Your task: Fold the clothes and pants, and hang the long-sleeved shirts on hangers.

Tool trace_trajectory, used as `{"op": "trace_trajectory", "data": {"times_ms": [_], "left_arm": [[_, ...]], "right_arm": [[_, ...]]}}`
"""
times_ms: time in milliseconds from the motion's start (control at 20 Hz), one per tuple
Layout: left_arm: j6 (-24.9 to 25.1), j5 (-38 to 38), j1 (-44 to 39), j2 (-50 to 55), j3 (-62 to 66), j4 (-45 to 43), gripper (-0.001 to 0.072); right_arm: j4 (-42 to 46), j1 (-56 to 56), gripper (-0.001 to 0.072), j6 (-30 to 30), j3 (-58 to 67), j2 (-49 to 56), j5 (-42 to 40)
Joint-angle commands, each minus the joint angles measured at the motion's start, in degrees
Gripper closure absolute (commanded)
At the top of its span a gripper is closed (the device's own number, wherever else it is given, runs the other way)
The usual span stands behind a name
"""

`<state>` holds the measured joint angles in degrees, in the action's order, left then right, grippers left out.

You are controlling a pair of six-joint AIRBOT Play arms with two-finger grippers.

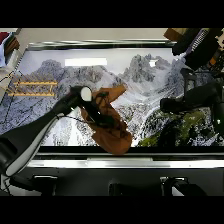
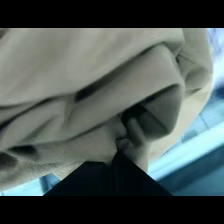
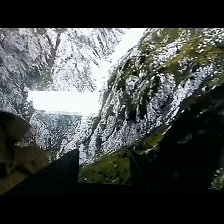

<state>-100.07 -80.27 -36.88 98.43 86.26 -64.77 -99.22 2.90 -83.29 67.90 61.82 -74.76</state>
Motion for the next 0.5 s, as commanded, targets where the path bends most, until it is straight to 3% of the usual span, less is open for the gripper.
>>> {"op": "trace_trajectory", "data": {"times_ms": [0, 50, 100, 150, 200, 250, 400, 450], "left_arm": [[-7.06, 7.69, -9.66, -0.46, -4.09, 0.28, 0.0696], [-7.61, 9.9, -10.32, -0.31, -4.04, 0.33, 0.069], [-7.54, 10.88, -10.01, -0.63, -3.65, 0.31, 0.0606], [-7.08, 10.75, -8.74, -1.4, -2.56, 0.26, 0.0416], [-5.64, 9.97, -6.49, -2.78, -1.27, 0.26, 0.0166], [-3.72, 8.7, -3.52, -4.66, -0.15, 0.24, 0.0062], [0.74, 5.99, 9.46, -13.6, -0.09, -4.72, 0.0059], [1.2, 6.6, 14.86, -16.74, -1.27, -6.38, 0.0058]], "right_arm": [[0.02, 0.04, 0.0327, 0.17, 0.07, -3.37, -1.4], [0.02, 0.04, 0.0326, 0.15, 0.07, -4.07, -1.77], [0.02, 0.04, 0.0326, 0.17, 0.07, -4.52, -2.27], [0.02, 0.04, 0.0326, 0.15, 0.07, -4.92, -2.78], [0.02, 0.04, 0.0326, 0.15, 0.07, -5.18, -3.43], [0.0, 0.04, 0.0326, 0.17, 0.07, -5.4, -4.15], [-0.02, 0.04, 0.0321, 0.15, 0.07, -5.51, -5.81], [0.0, 0.04, 0.0279, 0.13, 0.07, -5.51, -5.95]]}}
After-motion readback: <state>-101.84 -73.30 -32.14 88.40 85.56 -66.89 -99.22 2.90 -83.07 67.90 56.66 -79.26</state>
